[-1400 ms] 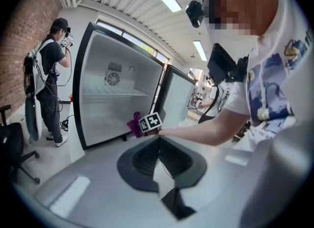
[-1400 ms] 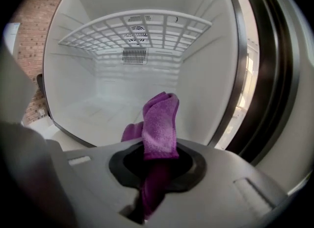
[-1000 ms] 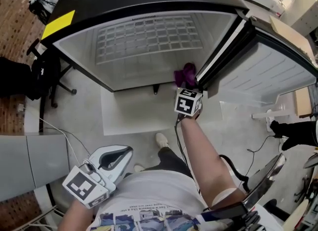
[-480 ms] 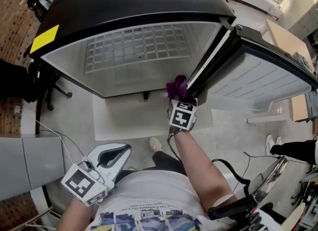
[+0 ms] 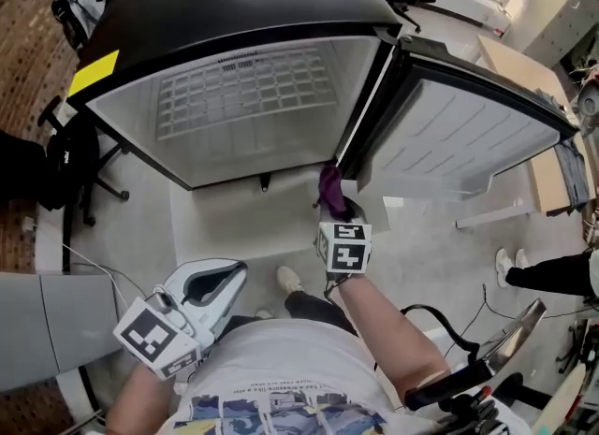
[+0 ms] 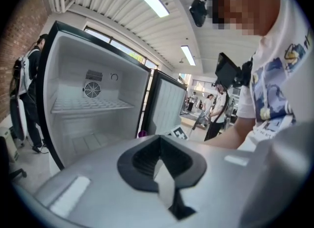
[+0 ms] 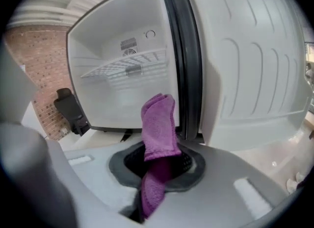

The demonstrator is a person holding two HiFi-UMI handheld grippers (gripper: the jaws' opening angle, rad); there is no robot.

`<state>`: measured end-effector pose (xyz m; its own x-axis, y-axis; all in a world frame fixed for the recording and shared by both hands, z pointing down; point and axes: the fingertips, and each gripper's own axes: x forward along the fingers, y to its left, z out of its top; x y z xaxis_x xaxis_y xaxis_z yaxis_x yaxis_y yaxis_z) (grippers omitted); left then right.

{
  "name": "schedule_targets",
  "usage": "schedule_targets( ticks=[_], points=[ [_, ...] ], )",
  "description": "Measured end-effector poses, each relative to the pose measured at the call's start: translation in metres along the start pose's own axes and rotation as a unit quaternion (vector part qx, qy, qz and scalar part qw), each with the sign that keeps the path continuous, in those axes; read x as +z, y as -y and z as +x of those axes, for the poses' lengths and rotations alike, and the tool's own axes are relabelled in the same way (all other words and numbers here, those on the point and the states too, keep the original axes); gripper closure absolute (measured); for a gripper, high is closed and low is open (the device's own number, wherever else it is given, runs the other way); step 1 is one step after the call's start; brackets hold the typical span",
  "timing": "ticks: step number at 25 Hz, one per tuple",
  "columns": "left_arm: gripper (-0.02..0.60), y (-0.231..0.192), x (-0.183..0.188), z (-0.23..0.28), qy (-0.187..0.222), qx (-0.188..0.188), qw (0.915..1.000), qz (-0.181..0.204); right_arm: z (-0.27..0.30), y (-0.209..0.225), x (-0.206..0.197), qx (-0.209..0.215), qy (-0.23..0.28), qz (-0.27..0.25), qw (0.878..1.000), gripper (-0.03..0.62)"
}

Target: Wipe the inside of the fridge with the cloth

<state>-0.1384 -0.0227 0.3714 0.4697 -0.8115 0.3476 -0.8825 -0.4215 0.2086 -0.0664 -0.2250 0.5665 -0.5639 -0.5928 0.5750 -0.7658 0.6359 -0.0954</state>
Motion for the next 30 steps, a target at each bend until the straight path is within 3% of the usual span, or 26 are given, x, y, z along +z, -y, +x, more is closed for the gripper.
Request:
schedule_targets(
  ticks=[5, 8, 18, 22, 30],
  points=[
    [0.575, 0.011, 0.011, -0.032, 0.042, -0.006, 0.9991, 0.007, -0.060, -0.024, -0.003, 0.068, 0.027, -0.033, 0.997, 0.542],
    [0.575, 0.023, 0.011, -0.055, 0.059, -0.015, 0.9979, 0.019, -0.110, -0.027, 0.007, 0.080, 0.060, -0.045, 0.994, 0.542],
    [0.575, 0.068, -0.023, -0.089, 0.072, -0.079, 0.9934, 0.041, -0.264, -0.011, 0.069, 0.014, 0.173, -0.066, 0.983, 0.542],
    [0.575, 0.083, -0.021, -0.098, 0.077, -0.090, 0.9911, 0.061, -0.290, -0.005, 0.108, 0.008, 0.206, -0.092, 0.974, 0.542],
    [0.575, 0.075, -0.015, -0.089, 0.087, -0.055, 0.9939, 0.040, -0.283, 0.007, 0.177, 0.041, 0.252, -0.131, 0.958, 0.542]
  ],
)
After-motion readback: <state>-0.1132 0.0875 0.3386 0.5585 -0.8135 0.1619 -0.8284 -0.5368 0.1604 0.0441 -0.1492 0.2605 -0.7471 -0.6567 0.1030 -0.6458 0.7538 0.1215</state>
